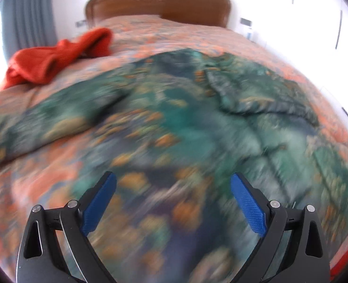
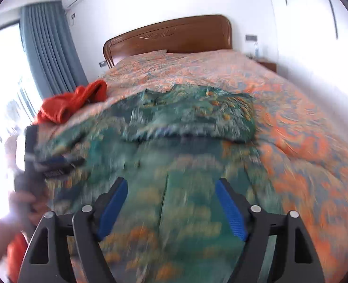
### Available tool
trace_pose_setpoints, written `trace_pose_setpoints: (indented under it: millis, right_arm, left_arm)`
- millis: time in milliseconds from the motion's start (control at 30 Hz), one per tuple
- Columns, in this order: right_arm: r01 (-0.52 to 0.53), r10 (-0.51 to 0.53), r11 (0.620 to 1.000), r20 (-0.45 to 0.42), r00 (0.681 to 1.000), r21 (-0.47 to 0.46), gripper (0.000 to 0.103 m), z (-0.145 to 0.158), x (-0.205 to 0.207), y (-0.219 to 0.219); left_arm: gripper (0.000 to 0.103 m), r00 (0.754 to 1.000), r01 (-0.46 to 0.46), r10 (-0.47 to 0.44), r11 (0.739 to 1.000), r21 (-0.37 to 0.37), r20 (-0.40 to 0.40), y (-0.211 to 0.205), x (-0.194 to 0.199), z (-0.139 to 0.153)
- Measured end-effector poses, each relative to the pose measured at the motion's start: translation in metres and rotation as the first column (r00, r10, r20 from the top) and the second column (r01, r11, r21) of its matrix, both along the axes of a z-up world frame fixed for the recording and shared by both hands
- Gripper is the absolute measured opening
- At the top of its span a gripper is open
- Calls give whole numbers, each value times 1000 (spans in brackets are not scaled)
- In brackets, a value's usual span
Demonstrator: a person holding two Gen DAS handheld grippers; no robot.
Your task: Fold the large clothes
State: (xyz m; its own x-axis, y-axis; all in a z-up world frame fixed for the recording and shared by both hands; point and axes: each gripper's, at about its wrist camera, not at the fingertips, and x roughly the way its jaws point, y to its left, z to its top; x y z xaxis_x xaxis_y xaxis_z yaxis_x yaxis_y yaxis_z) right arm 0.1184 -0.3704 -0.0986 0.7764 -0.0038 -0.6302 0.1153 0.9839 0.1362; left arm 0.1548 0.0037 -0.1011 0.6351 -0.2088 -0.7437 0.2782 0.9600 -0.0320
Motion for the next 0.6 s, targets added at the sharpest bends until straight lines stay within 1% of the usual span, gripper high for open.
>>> trace_pose_setpoints:
  millis: [67, 133, 200, 267, 333, 400, 433, 500, 533, 567, 600]
  right_arm:
    - [20, -20, 999, -19, 1000, -28, 80, -12, -28, 19]
    - [26, -27, 998, -18, 999, -51, 80, -19, -44, 32]
    - [25, -29, 995, -37, 999, -98, 80, -27, -53, 52]
    - [12, -17, 996, -57, 998, -91, 80, -31, -56, 62]
    - [1, -5, 999, -64, 998, -50, 80, -30, -59, 71]
    - [-14, 12, 999, -56, 998, -40, 80, -27, -63, 80]
    - [-25, 22, 999, -49, 999, -48, 80, -25, -65, 86]
    - [-44, 41, 997, -42, 998, -65, 80, -23, -69, 97]
    - [-57, 54, 996, -45, 998, -72, 80, -24, -70, 102]
    - [-67, 64, 995, -52, 997, -75, 80, -26, -72, 106]
    - [-75, 71, 994, -59, 996, -74, 80, -27, -72, 108]
  left_arm:
    - [99, 1000, -30, 30, 1000, -4, 0, 21, -11, 2]
    - [99, 998, -65, 65, 998, -11, -2, 42, -17, 2]
    - [99, 995, -101, 101, 995, -15, -11, 58, -17, -2]
    - [99, 990, -140, 139, 990, -30, -30, 73, -19, -6]
    - [99, 981, -188, 183, 979, -77, -63, 93, -21, -12]
    - [99, 968, -239, 227, 962, -129, -102, 112, -21, -19]
    - [99, 959, -270, 250, 949, -162, -130, 123, -19, -23]
    - [99, 940, -328, 293, 916, -229, -174, 146, -9, -28]
    - [99, 933, -351, 312, 900, -258, -180, 155, -5, -28]
    - [99, 920, -388, 346, 873, -295, -186, 170, 5, -27]
    - [99, 909, -415, 372, 853, -316, -190, 180, 11, -26]
